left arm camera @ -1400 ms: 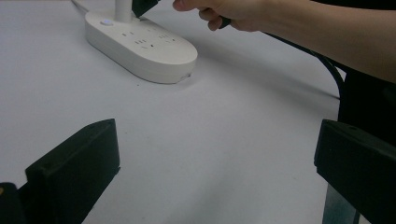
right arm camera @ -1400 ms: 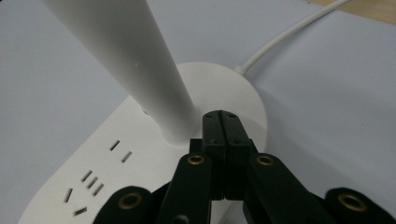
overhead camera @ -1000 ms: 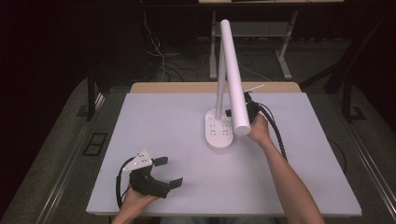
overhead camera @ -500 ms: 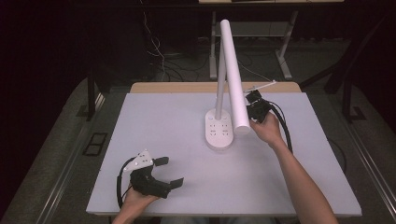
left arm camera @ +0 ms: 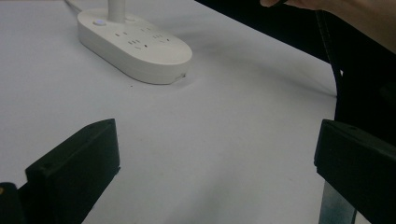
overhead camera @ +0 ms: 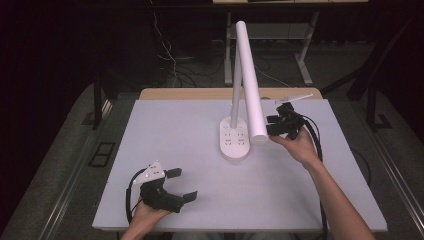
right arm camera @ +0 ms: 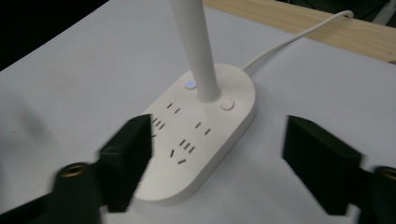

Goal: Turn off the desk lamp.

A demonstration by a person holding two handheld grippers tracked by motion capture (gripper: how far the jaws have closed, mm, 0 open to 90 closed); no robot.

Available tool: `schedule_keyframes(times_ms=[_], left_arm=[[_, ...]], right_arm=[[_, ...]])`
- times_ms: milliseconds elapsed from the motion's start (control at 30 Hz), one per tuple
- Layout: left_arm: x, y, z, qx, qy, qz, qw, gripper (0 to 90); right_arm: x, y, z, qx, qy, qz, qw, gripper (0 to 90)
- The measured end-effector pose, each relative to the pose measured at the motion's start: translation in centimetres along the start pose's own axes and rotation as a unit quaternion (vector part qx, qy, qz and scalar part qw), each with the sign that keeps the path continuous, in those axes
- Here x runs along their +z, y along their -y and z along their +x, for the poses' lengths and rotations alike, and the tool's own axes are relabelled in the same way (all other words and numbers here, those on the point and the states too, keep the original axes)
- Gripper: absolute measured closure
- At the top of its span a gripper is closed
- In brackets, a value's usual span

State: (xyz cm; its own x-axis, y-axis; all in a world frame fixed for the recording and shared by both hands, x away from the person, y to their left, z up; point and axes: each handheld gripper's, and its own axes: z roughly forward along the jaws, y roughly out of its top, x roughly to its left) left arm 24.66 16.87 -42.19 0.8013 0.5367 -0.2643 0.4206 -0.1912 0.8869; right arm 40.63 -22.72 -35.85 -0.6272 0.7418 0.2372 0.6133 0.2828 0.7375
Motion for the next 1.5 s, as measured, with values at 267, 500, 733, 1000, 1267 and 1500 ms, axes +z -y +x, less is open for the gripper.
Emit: schedule_keyframes(times_ms=[267, 500, 733, 1000, 1267, 1500], left_arm=[[-0.1, 0.0, -0.1, -0.001, -0.001, -0.002, 1.0000, 0.0], [-0.1, 0.0, 0.0, -0.001, -0.001, -0.002, 1.0000, 0.0], [-0.1, 0.0, 0.0, -0.001, -0.002, -0.002, 1.0000, 0.0], [0.0, 0.0, 0.0, 0.000, 0.001, -0.001, 1.0000, 0.0], [0.2, -0.1, 0.0, -0.001, 0.000, 0.000, 1.0000, 0.0], [0.1, -0.1, 0.0, -0.001, 0.000, 0.000, 1.0000, 0.0]], right_arm=[[-2.1, 2.1, 0.6, 0.001, -0.009, -0.003, 1.0000, 0.6], [-4.4, 4.0, 1.2, -0.002, -0.012, -0.026, 0.9996, 0.6], [-6.1, 6.2, 1.8, 0.004, -0.016, -0.036, 0.9992, 0.6], [-7.4, 9.7, 2.4, 0.014, -0.015, -0.045, 0.9988, 0.7], [-8.4, 12.9, 2.9, 0.023, -0.004, -0.061, 0.9978, 0.7], [-8.4, 15.8, 3.5, 0.035, 0.008, -0.070, 0.9969, 0.7]])
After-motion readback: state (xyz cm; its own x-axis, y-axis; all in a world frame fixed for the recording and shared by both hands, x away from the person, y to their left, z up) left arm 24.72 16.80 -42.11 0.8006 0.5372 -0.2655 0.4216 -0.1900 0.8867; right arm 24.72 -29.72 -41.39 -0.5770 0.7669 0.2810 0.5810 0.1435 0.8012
